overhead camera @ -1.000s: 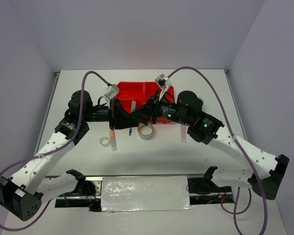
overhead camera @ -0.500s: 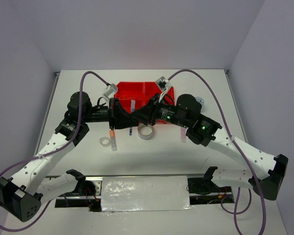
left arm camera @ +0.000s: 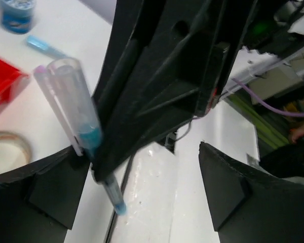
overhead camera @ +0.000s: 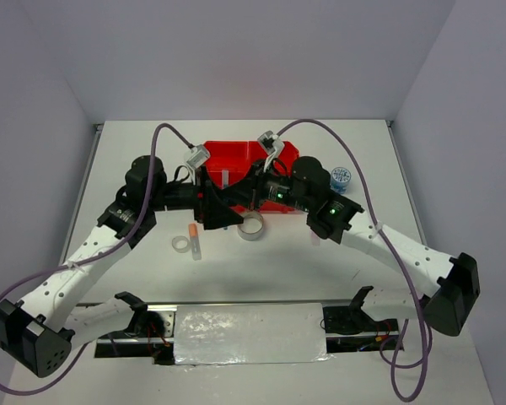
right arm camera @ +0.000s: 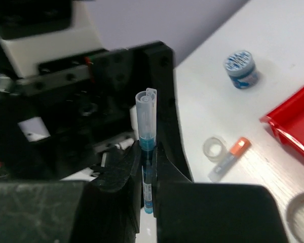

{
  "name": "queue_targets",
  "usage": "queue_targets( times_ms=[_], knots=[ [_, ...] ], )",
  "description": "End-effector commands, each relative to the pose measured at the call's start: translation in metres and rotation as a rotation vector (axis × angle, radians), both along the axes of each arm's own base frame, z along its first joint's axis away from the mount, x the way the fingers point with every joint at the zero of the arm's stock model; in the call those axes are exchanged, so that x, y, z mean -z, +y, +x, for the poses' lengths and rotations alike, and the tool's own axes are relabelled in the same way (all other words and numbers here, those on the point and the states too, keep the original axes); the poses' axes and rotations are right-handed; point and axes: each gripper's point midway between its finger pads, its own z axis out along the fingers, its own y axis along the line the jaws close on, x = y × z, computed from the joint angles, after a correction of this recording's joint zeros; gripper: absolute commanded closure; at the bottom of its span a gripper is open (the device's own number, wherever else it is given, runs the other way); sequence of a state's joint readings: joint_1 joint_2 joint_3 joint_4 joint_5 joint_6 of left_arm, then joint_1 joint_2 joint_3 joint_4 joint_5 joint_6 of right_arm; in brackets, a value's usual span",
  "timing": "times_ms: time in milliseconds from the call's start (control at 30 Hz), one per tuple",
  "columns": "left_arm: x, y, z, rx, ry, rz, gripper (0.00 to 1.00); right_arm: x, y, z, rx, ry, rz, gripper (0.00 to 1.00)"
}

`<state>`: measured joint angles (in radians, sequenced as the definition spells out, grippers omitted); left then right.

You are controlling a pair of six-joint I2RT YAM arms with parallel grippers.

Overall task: Sort the stationery into containers
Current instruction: Place the pen in the storage box.

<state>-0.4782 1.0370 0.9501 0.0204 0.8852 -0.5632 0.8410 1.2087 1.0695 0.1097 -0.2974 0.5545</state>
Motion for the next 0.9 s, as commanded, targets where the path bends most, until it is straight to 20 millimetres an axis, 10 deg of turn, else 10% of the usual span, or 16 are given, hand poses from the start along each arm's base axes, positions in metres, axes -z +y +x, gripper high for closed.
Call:
queue_targets(
  times_ms=[0,167,300,500,867],
  knots=[
    [0.001,0.012,0.029,-0.175,-0.036,0.114,0.01,0.017,-0.025,0.038,0.071,-0.044,-0.109,1.00],
    [0.065,0.062,0.076,-0.562,0.107,0.425,0.01,0.071,-0.071,0.109,0.193,-0.165,-0.477,1.00],
    [0.096,0.099,0.074,-0.722,0.181,0.574,0.01,0.112,-0.098,0.145,0.239,-0.259,-0.785,1.00],
    [0.102,0.096,0.054,-0.643,0.177,0.566,0.01,0.158,-0.127,0.199,0.297,-0.387,-1.145,1.00],
    [0.109,0.093,0.029,-0.573,0.180,0.515,0.01,0.212,-0.097,0.200,0.117,-0.334,-1.129,0.98]
  ],
)
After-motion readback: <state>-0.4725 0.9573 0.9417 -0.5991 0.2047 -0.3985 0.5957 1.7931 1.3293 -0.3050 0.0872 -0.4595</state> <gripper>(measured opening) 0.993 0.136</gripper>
